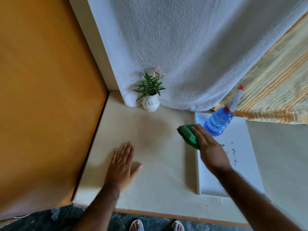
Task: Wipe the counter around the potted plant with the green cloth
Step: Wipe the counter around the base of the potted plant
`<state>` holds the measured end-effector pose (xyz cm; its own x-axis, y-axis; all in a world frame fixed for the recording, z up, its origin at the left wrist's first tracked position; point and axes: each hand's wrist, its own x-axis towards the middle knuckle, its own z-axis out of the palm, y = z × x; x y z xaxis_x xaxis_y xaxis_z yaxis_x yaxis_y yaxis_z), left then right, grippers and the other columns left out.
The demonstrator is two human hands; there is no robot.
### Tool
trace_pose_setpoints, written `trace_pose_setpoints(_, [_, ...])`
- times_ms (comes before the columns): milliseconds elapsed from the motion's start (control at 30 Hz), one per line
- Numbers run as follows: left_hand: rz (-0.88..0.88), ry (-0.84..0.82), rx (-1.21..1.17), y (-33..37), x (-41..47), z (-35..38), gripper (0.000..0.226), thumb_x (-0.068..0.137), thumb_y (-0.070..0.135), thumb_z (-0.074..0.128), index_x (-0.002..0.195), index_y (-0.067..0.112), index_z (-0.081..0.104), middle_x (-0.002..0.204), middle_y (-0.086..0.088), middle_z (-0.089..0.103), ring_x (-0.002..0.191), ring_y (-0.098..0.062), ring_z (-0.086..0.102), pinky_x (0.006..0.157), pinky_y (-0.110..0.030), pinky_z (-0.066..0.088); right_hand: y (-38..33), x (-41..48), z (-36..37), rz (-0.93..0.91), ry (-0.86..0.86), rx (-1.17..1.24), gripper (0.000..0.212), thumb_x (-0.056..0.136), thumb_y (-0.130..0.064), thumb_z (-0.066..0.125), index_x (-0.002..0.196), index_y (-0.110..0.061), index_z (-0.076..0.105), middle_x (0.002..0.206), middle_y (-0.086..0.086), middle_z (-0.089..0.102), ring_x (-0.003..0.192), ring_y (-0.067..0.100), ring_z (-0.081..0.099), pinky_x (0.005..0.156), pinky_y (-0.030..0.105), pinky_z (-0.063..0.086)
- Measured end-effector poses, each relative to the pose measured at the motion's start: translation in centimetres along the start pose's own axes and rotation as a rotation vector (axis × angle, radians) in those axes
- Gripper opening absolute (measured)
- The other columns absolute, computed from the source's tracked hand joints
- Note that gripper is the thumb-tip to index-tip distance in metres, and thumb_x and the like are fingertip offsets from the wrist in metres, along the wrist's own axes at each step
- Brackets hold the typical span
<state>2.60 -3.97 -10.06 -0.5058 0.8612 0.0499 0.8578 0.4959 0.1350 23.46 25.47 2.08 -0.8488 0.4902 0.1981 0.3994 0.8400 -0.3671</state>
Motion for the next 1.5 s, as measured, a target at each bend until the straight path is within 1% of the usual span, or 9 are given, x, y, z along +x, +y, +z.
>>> trace_pose_setpoints(100, [-0.013, 0.012, -0.002, 0.1, -0.1, 0.1, 0.088, 0.102, 0.066, 0.037, 0.164, 0.005, 0.026, 0.174, -0.012, 0.025, 0.16, -0.029, 0.026, 0.126, -0.056, 0.025, -2.6, 4.3, 2.3, -0.116, 0.001, 0.03, 0.07, 0.085, 0.012, 0.049, 0.151, -0.011, 0.041, 0.159, 0.006, 0.037, 0.148, 0.019, 0.028, 0.118, 0.029, 0.024])
trace_pose_setpoints(267, [-0.025, 0.034, -0.019, 0.1, -0.1, -0.1, 0.088, 0.103, 0.067, 0.041, 0.165, 0.008, 0.025, 0.175, -0.01, 0.025, 0.161, -0.026, 0.023, 0.125, -0.057, 0.032, -6.5, 9.7, 5.5, -0.169, 0.024, -0.007, 0.065, 0.083, -0.002, 0.03, 0.146, -0.006, 0.047, 0.153, 0.012, 0.045, 0.144, 0.026, 0.037, 0.121, 0.024, 0.013])
trace_pose_setpoints(467, [-0.041, 0.055, -0.026, 0.2, -0.1, -0.5, 0.09, 0.1, 0.064, 0.053, 0.165, 0.008, 0.027, 0.175, -0.008, 0.026, 0.161, -0.024, 0.023, 0.124, -0.058, 0.035, -7.4, 13.6, 8.0, -0.322, 0.034, -0.079, 0.059, 0.085, -0.002, 0.03, 0.14, 0.0, 0.053, 0.148, 0.016, 0.05, 0.138, 0.03, 0.045, 0.113, 0.04, 0.036])
trace_pose_setpoints(700, [-0.047, 0.039, 0.009, 0.1, 0.1, -0.3, 0.092, 0.097, 0.065, 0.056, 0.164, 0.008, 0.029, 0.175, -0.008, 0.025, 0.162, -0.024, 0.019, 0.123, -0.056, 0.031, -5.7, 16.6, 10.1, -0.59, -0.007, -0.172, 0.044, 0.101, -0.007, 0.038, 0.143, -0.001, 0.049, 0.152, 0.015, 0.046, 0.143, 0.031, 0.039, 0.117, 0.045, 0.033])
trace_pose_setpoints(800, [-0.043, 0.033, 0.026, 0.0, 0.0, -0.3, 0.092, 0.097, 0.066, 0.054, 0.164, 0.007, 0.029, 0.175, -0.009, 0.024, 0.163, -0.024, 0.017, 0.124, -0.055, 0.028, -5.0, 17.3, 10.5, -0.608, -0.02, -0.193, 0.044, 0.101, -0.008, 0.037, 0.143, -0.001, 0.05, 0.152, 0.015, 0.046, 0.143, 0.03, 0.039, 0.117, 0.045, 0.034])
trace_pose_setpoints(1033, [-0.037, 0.038, 0.008, 0.0, 0.0, -0.2, 0.088, 0.099, 0.066, 0.051, 0.163, 0.008, 0.032, 0.174, -0.008, 0.029, 0.16, -0.025, 0.026, 0.123, -0.055, 0.031, -3.6, 16.8, 10.8, -0.59, -0.073, -0.163, 0.045, 0.102, -0.01, 0.033, 0.142, -0.002, 0.051, 0.152, 0.014, 0.047, 0.143, 0.029, 0.039, 0.112, 0.048, 0.04])
trace_pose_setpoints(1200, [-0.043, 0.03, 0.009, 0.1, 0.1, -0.6, 0.086, 0.101, 0.066, 0.046, 0.163, 0.007, 0.033, 0.173, -0.008, 0.03, 0.16, -0.025, 0.027, 0.121, -0.055, 0.031, -4.5, 18.0, 10.2, -0.665, -0.01, -0.136, 0.042, 0.105, -0.007, 0.037, 0.145, -0.003, 0.048, 0.154, 0.012, 0.044, 0.147, 0.026, 0.033, 0.12, 0.042, 0.029])
trace_pose_setpoints(1400, [-0.042, 0.026, 0.016, 0.1, 0.1, -0.7, 0.087, 0.101, 0.065, 0.046, 0.163, 0.007, 0.031, 0.174, -0.009, 0.029, 0.162, -0.024, 0.022, 0.122, -0.054, 0.03, -2.4, 17.2, 11.9, -0.721, -0.141, -0.189, 0.045, 0.097, -0.005, 0.037, 0.137, -0.001, 0.056, 0.146, 0.016, 0.053, 0.139, 0.032, 0.045, 0.108, 0.05, 0.044])
trace_pose_setpoints(1500, [-0.039, 0.019, 0.023, 0.2, 0.0, -0.7, 0.087, 0.101, 0.066, 0.044, 0.164, 0.007, 0.03, 0.174, -0.009, 0.028, 0.162, -0.024, 0.019, 0.122, -0.055, 0.03, -3.0, 17.3, 11.4, -0.738, -0.109, -0.164, 0.043, 0.1, -0.005, 0.037, 0.139, -0.001, 0.055, 0.148, 0.015, 0.051, 0.141, 0.031, 0.042, 0.112, 0.048, 0.04])
